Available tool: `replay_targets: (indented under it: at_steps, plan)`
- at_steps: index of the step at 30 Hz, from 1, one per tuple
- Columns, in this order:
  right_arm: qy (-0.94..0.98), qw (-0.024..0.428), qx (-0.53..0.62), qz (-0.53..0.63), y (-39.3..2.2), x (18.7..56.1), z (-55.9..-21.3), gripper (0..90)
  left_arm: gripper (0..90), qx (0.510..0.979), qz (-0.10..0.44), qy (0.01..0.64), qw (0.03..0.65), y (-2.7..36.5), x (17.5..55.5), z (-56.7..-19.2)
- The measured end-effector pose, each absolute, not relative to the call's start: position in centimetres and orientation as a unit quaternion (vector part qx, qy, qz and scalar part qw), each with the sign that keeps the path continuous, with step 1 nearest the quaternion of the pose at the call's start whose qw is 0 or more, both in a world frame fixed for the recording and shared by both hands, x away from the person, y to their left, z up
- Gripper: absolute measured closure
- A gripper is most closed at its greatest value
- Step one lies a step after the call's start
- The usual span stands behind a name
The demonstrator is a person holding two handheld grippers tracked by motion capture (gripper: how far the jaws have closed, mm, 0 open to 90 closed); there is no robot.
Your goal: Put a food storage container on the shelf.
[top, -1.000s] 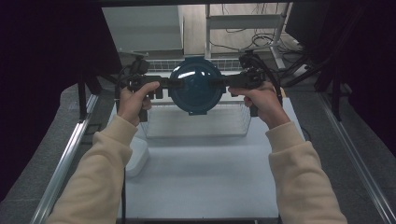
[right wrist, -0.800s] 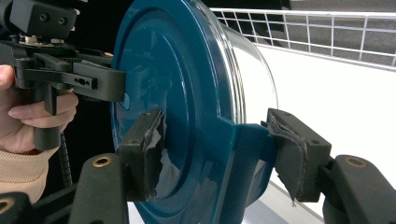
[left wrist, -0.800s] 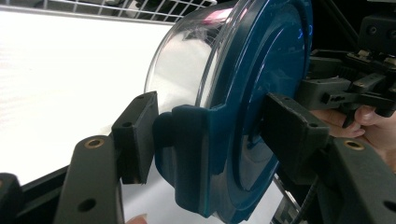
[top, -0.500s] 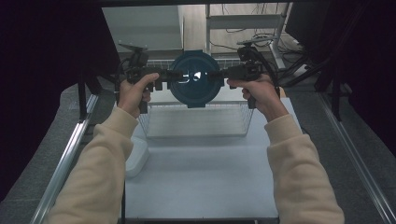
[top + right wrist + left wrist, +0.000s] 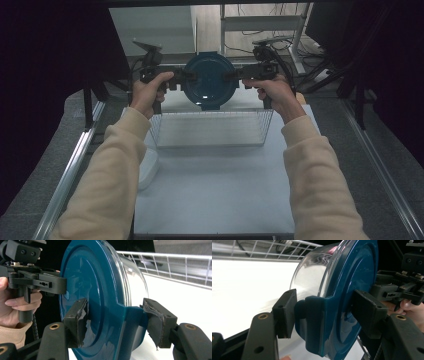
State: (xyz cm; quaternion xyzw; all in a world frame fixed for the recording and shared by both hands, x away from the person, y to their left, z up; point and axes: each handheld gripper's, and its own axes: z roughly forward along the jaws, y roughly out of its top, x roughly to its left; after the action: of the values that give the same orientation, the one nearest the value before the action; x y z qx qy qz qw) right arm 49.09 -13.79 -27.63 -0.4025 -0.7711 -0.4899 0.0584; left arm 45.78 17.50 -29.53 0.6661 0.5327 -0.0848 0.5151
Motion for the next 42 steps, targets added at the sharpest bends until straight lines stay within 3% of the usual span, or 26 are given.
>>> replay_targets:
  at_steps: [4, 17, 25, 30, 33, 34, 36, 42]
  plan:
    - [-0.762, 0.075, -0.423, -0.485, -13.9, 50.6, -29.0, 36.9, 38.3, 0.659, -0.082, 0.54, 0.517, 17.3, 46.5, -30.4]
    - [-0.705, 0.127, -0.502, -0.484, -14.1, 53.0, -30.8, 35.4, 37.7, 0.604, -0.145, 0.585, 0.522, 17.8, 49.8, -32.9]
    - [-0.688, 0.141, -0.522, -0.484, -14.3, 53.2, -31.5, 34.2, 37.0, 0.601, -0.137, 0.582, 0.53, 17.6, 49.9, -33.2]
    - [-0.695, 0.105, -0.514, -0.491, -13.7, 52.4, -31.5, 28.5, 34.7, 0.606, -0.102, 0.577, 0.537, 17.2, 49.5, -33.2]
    - [-0.717, 0.052, -0.499, -0.484, -13.2, 51.5, -30.8, 21.8, 23.3, 0.608, -0.038, 0.582, 0.538, 17.1, 48.7, -32.5]
    - [-0.717, 0.052, -0.499, -0.484, -13.2, 51.5, -30.8, 21.8, 22.6, 0.608, -0.038, 0.582, 0.538, 17.1, 48.7, -32.5]
    - [-0.735, -0.019, -0.484, -0.475, -13.0, 50.4, -30.0, 14.5, 22.4, 0.607, -0.003, 0.58, 0.544, 17.2, 48.0, -32.1]
    - [-0.739, -0.056, -0.466, -0.482, -13.7, 48.5, -28.8, 11.2, 22.9, 0.637, 0.041, 0.537, 0.551, 17.0, 44.9, -31.0]
